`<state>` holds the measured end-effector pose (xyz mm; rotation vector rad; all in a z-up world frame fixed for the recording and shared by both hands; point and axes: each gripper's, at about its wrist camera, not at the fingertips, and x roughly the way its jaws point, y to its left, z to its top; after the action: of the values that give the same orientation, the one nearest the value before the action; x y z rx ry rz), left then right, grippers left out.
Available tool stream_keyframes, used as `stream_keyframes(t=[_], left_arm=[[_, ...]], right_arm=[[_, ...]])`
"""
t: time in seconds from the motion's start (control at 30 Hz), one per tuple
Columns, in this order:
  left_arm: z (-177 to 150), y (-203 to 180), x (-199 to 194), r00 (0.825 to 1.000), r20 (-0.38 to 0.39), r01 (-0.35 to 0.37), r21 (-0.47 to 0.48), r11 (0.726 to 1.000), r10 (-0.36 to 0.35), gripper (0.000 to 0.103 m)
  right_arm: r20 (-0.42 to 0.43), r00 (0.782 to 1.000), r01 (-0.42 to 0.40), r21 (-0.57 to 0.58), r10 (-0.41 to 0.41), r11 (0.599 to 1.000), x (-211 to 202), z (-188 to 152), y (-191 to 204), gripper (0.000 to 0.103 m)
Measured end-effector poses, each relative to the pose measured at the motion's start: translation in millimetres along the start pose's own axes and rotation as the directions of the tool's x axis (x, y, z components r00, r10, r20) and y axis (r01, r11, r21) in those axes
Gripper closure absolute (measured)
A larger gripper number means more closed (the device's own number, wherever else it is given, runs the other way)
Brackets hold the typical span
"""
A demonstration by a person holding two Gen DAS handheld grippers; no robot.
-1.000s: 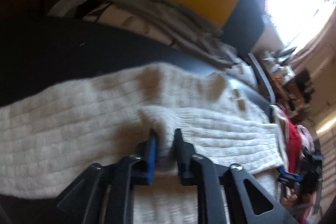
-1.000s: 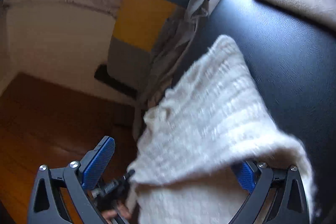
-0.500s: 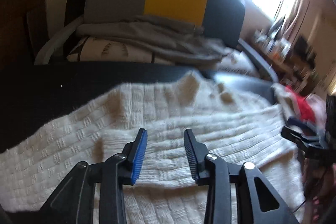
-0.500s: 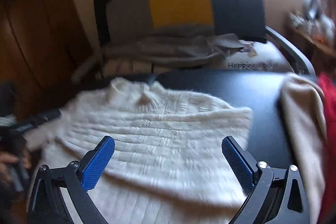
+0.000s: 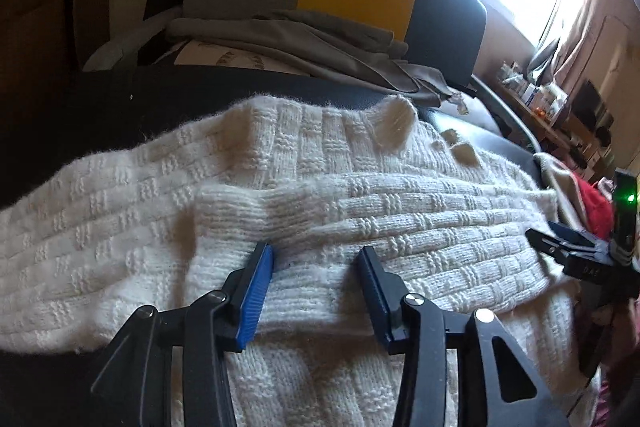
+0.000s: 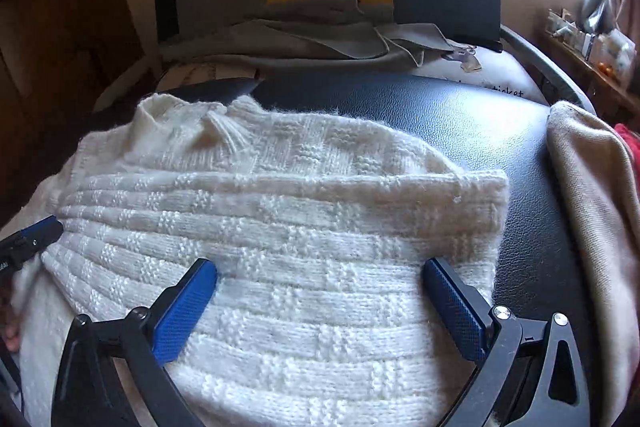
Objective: Fold clothes
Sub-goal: 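Release the sleeve cuff and lift the left gripper away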
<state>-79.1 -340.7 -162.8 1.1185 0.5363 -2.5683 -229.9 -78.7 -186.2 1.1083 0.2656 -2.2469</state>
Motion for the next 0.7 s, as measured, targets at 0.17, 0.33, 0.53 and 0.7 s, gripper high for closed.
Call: stream_keyframes(t=[0.17, 0.33, 0.53, 0.7], left_arm=[[22.5, -12.4, -11.4, 0.990, -0.020, 0.138, -0.008, 0.990, -0.138, 0.057], [77.4, -49.1, -7.5, 0.935, -0.019, 0.353, 0.041, 0.935, -0.353, 0.049], [132.2, -93.4, 62.7, 0.886, -0.176, 0.446, 0.069, 0.892, -0.429, 0.048], [148.8, -106.5, 125.2, 0.811, -0.315, 0.514, -0.020, 0.857, -0.494, 0.048]], right_arm=[[0.011, 1.000, -0.007, 0.005, 0.007, 1.000, 1.6, 3.2, 3.3, 0.000], [0.012, 1.000, 0.014, -0.015, -0.014, 1.000, -1.6, 2.0, 7.6, 0.000], [0.062, 0.996, -0.050, -0.191, 0.063, 0.980, -20.2, 12.6, 35.8, 0.000], [-0.009, 0.985, -0.168, -0.264, 0.172, 0.950, -4.0, 3.2, 58.1, 0.000]])
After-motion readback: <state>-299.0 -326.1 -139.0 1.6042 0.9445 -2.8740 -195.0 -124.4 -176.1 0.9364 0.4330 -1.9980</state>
